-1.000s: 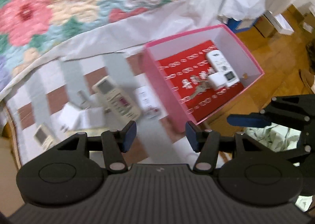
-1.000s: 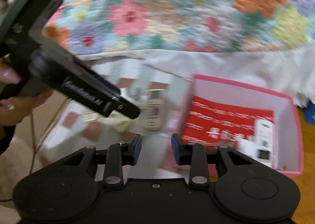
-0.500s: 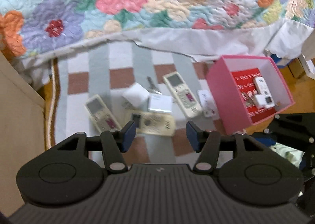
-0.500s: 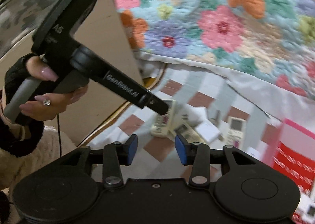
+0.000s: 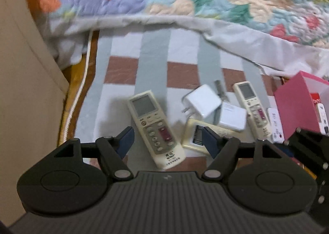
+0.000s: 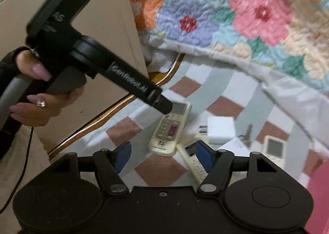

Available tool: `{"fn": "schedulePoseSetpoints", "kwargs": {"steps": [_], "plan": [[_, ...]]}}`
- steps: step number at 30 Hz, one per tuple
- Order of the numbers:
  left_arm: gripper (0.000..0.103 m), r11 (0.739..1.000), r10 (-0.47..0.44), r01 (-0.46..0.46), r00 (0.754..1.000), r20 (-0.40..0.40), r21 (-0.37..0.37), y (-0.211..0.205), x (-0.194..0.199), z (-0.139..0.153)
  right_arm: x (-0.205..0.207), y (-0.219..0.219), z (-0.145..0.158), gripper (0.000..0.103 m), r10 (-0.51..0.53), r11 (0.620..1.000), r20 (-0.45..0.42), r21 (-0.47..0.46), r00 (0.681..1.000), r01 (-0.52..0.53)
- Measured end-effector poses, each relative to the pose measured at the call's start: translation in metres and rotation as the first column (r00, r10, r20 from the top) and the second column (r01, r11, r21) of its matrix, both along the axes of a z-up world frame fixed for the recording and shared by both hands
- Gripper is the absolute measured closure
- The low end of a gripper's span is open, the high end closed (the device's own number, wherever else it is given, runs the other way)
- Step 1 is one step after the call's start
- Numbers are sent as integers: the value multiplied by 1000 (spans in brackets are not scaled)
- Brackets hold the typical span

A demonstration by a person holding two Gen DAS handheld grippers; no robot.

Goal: Organize rigid objects
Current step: 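Move the left tool to the cream QUNDA remote and lower around it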

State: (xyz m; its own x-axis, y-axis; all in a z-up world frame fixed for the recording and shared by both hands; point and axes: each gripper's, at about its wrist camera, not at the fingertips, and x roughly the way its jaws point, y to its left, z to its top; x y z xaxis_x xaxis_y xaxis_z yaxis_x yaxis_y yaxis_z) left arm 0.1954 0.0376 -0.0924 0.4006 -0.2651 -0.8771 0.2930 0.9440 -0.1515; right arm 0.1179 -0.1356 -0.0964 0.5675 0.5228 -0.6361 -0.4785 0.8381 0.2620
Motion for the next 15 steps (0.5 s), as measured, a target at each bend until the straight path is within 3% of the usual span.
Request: {"fn": "schedulePoseSetpoints", "kwargs": {"steps": [8, 13, 15], "plan": [[32, 986, 165, -165, 986, -41, -13, 24, 22, -53, 22, 38, -35, 30, 15, 1000, -54, 16, 998, -14], [35, 960, 204, -233, 962, -184, -154, 39, 31, -77, 32, 59, -57, 30, -28, 999, -99, -49, 995, 23], [35, 943, 212, -256, 954, -211, -211, 47, 31, -84, 33, 60, -65, 30, -66, 997, -116, -35, 991, 63]]}}
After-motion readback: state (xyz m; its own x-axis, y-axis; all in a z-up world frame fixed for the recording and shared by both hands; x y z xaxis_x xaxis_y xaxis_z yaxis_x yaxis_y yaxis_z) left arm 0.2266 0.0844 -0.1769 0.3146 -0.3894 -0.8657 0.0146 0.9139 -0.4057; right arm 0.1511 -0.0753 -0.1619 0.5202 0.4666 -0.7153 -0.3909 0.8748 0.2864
